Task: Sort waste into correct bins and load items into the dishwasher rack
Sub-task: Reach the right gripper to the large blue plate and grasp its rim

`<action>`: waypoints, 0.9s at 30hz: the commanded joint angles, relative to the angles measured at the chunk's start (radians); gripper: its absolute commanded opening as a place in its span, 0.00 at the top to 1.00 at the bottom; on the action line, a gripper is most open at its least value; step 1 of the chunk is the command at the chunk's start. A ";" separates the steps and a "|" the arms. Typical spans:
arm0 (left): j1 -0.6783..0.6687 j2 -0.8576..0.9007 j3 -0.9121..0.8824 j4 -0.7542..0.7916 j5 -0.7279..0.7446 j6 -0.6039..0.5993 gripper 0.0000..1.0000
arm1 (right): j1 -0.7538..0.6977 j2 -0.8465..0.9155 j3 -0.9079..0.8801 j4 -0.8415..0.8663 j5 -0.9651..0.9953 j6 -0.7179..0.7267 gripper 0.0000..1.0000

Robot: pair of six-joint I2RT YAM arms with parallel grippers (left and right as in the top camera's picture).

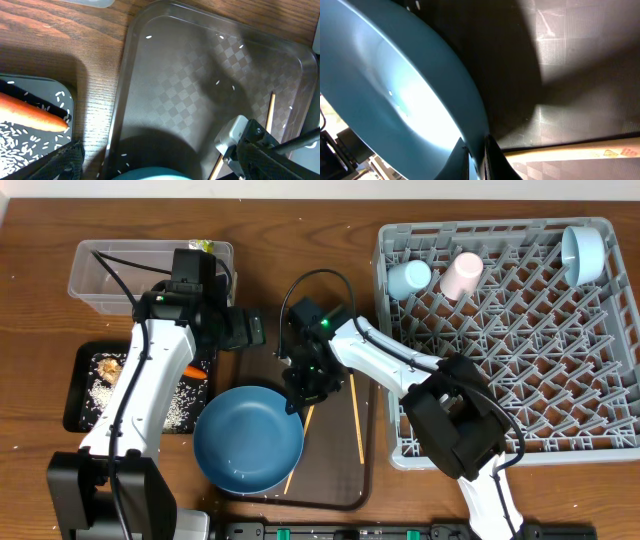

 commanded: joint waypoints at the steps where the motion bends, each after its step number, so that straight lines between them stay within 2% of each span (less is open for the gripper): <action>1: 0.003 -0.005 -0.005 -0.003 -0.013 0.006 0.02 | 0.012 0.001 -0.013 0.008 0.000 0.046 0.94; 3: 0.003 -0.005 -0.005 -0.003 -0.013 0.006 0.02 | 0.023 0.001 -0.021 0.025 0.004 0.062 0.94; 8: 0.003 -0.005 -0.005 -0.003 -0.013 0.006 0.02 | 0.035 0.002 -0.041 0.060 0.015 0.108 0.83; 10: 0.003 -0.005 -0.005 -0.003 -0.013 0.006 0.02 | 0.035 0.001 -0.046 0.067 0.015 0.114 0.74; 13: 0.003 -0.005 -0.005 -0.003 -0.013 0.006 0.02 | 0.035 0.002 -0.048 0.073 0.014 0.125 0.66; 15: 0.003 -0.005 -0.005 -0.003 -0.013 0.006 0.02 | 0.039 0.002 -0.048 0.081 0.014 0.131 0.66; 19: 0.003 -0.005 -0.005 -0.003 -0.013 0.006 0.02 | 0.043 0.002 -0.048 0.082 0.014 0.131 0.76; 20: 0.003 -0.005 -0.005 -0.003 -0.013 0.006 0.02 | 0.043 0.002 -0.048 0.082 0.014 0.131 0.87; 21: 0.003 -0.005 -0.005 -0.003 -0.013 0.006 0.02 | 0.043 0.002 -0.048 0.082 0.014 0.131 0.94; 24: 0.003 -0.005 -0.005 -0.003 -0.013 0.006 0.02 | 0.043 0.002 -0.048 0.093 0.014 0.125 0.99; 27: 0.003 -0.005 -0.005 -0.003 -0.013 0.006 0.02 | 0.034 0.002 -0.048 0.096 0.011 0.122 0.99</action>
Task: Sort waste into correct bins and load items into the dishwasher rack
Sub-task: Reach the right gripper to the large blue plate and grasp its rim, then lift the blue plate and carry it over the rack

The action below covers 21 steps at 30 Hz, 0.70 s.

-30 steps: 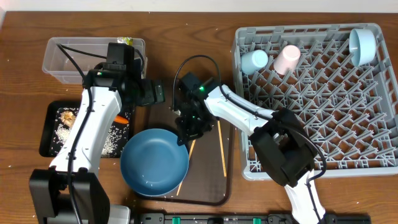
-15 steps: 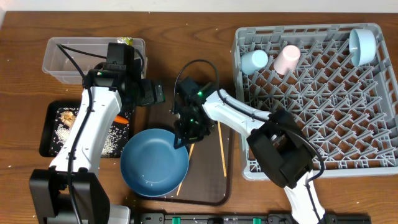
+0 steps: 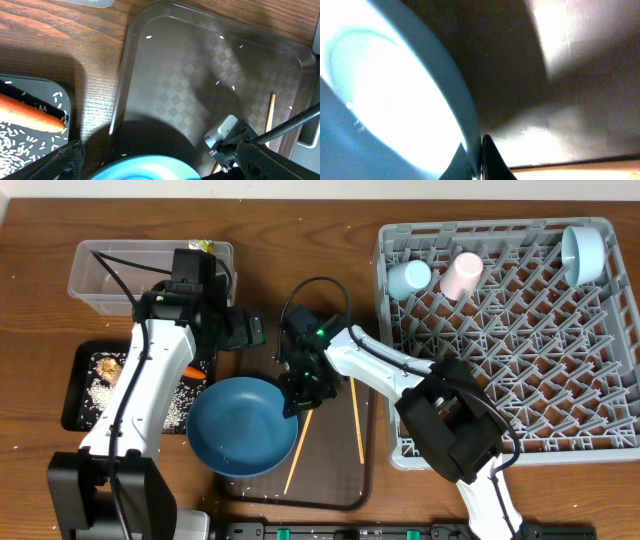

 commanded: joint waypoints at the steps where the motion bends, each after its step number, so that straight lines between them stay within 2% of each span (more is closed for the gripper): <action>1: 0.003 -0.005 -0.005 -0.003 -0.013 0.006 0.02 | -0.002 0.002 -0.002 0.004 -0.022 -0.006 0.99; 9: 0.003 -0.005 -0.005 -0.003 -0.013 0.006 0.02 | -0.107 -0.052 -0.001 0.010 -0.055 -0.096 0.99; 21: 0.003 -0.005 -0.005 -0.003 -0.013 0.006 0.02 | -0.265 -0.277 -0.001 -0.069 0.308 -0.138 0.99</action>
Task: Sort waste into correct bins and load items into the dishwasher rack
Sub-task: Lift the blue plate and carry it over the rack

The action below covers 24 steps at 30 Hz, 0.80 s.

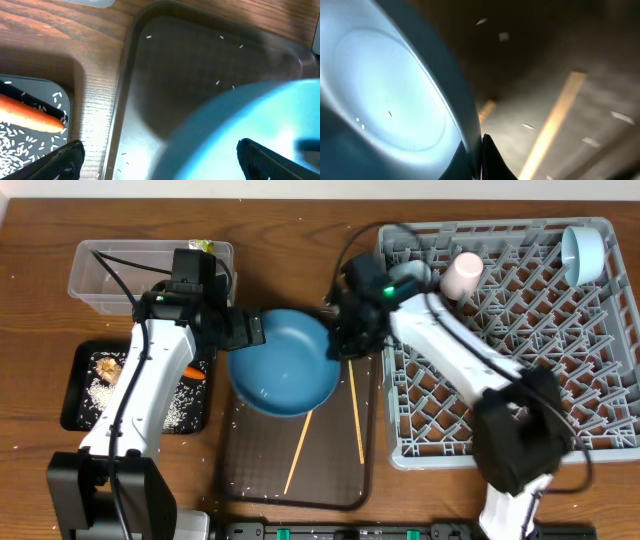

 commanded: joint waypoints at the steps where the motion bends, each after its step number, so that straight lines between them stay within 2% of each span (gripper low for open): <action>1: 0.003 -0.005 -0.005 -0.003 -0.013 0.006 0.02 | -0.030 -0.058 0.003 -0.026 0.134 -0.045 0.99; 8: 0.003 -0.005 -0.005 -0.003 -0.013 0.006 0.02 | -0.040 -0.063 0.003 -0.050 0.240 -0.076 0.99; 15: 0.003 -0.005 -0.005 -0.003 -0.013 0.006 0.02 | -0.026 -0.064 0.005 -0.057 0.488 -0.083 0.99; 18: 0.003 -0.005 -0.005 -0.003 -0.013 0.006 0.02 | -0.037 -0.072 0.027 -0.063 0.529 -0.082 0.99; 24: 0.003 -0.005 -0.005 -0.003 -0.013 0.006 0.02 | -0.054 -0.175 0.099 -0.066 0.658 -0.103 0.99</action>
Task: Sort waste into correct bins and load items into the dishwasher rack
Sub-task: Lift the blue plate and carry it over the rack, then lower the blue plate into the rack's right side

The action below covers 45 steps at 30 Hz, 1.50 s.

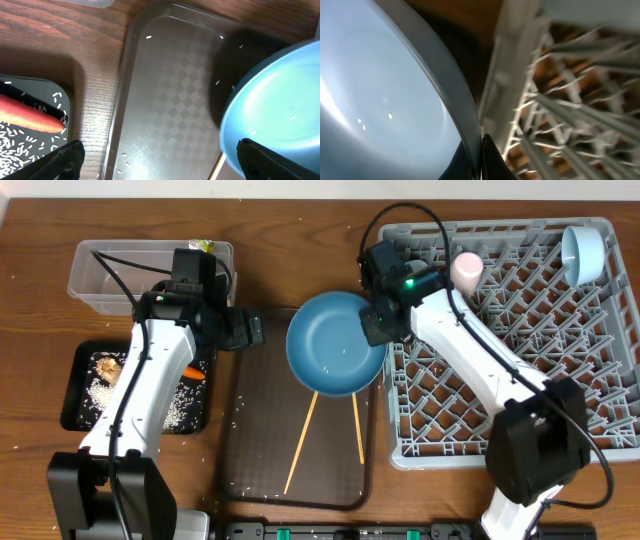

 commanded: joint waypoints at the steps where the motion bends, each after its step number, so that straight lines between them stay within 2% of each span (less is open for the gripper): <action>1: 0.003 -0.005 -0.005 -0.003 -0.013 0.006 0.02 | -0.013 -0.135 0.080 0.004 0.156 -0.030 0.99; 5: 0.003 -0.005 -0.005 -0.003 -0.013 0.006 0.02 | -0.021 -0.255 0.097 -0.009 0.303 -0.038 0.99; 12: 0.003 -0.005 -0.005 -0.003 -0.013 0.006 0.02 | -0.067 -0.419 0.097 -0.109 0.678 -0.017 0.99; 18: 0.003 -0.005 -0.005 -0.003 -0.013 0.006 0.02 | -0.113 -0.448 0.096 -0.219 1.079 0.023 0.99; 23: 0.003 -0.005 -0.005 -0.003 -0.013 0.006 0.02 | -0.194 -0.442 0.095 -0.258 1.283 -0.006 0.99; 29: 0.003 -0.005 -0.005 -0.003 -0.013 0.006 0.02 | -0.330 -0.435 0.095 -0.225 1.332 -0.079 0.99; 34: 0.003 -0.005 -0.005 -0.003 -0.013 0.006 0.02 | -0.477 -0.414 0.095 -0.124 1.331 -0.155 0.99; 37: 0.003 -0.005 -0.005 -0.003 -0.013 0.006 0.02 | -0.548 -0.401 0.095 -0.060 1.273 -0.185 0.99; 45: 0.003 -0.005 -0.005 -0.003 -0.013 0.006 0.02 | -0.709 -0.325 0.095 -0.048 1.161 -0.183 0.99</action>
